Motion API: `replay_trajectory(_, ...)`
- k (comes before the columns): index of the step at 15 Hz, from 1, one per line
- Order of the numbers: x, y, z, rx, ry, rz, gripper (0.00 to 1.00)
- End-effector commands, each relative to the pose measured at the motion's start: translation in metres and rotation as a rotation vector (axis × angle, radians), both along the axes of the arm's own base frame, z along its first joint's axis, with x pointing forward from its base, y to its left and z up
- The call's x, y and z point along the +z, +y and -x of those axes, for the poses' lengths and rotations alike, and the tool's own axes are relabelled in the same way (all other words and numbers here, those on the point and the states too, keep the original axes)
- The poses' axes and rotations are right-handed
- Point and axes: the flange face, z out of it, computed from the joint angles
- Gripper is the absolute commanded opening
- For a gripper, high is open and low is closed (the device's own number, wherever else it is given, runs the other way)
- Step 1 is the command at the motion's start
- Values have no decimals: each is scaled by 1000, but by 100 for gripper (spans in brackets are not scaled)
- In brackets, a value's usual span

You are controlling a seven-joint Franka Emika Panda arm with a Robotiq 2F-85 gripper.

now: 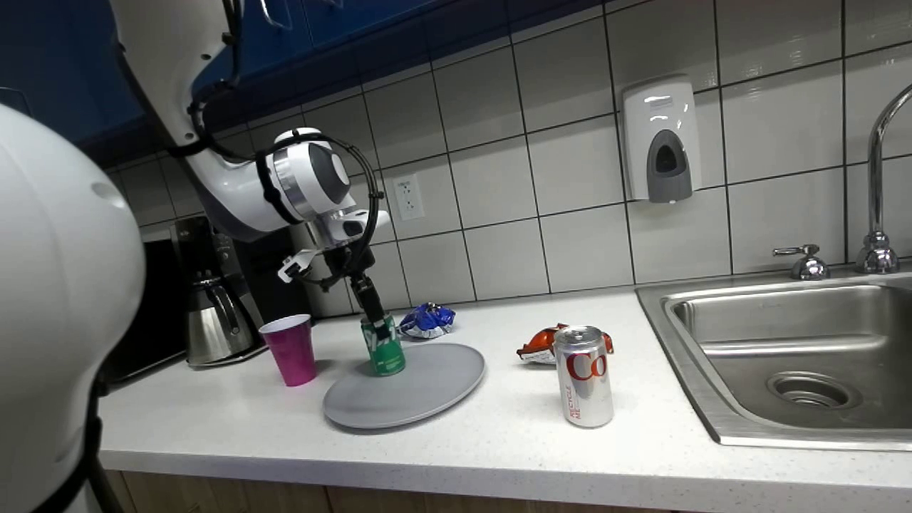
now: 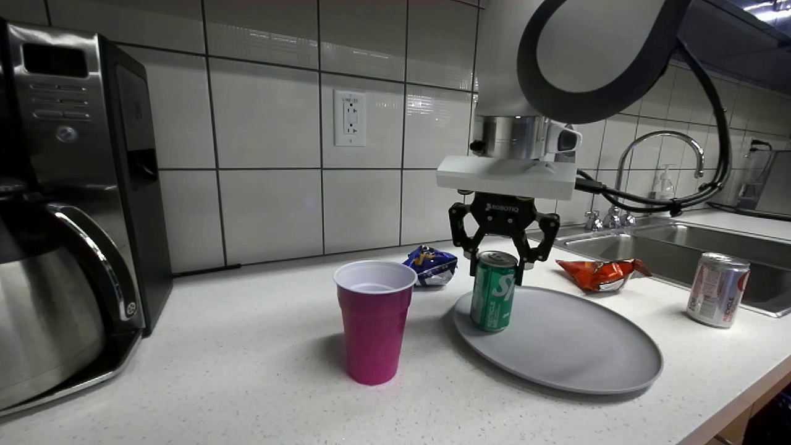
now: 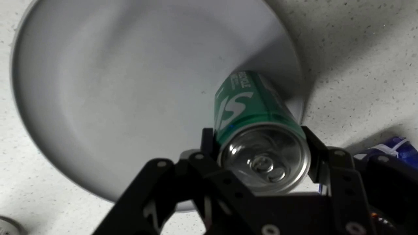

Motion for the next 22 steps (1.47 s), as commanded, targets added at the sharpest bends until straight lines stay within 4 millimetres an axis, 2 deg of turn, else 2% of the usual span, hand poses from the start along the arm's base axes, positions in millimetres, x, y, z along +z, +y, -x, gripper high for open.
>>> replay_trajectory(1, 9, -6, 8, -19, -23, -4, 38)
replay_trajectory(2, 8, -6, 7, -17, -19, -7, 38)
replay_trajectory(4, 8, -6, 6, -16, -17, -7, 91)
replay_trajectory(8, 9, -8, 3, -17, -17, -6, 100)
replay_trajectory(13, 17, -12, -1, -17, -30, 0, 100)
replay_trajectory(22, 50, -25, -15, -33, -90, -4, 100)
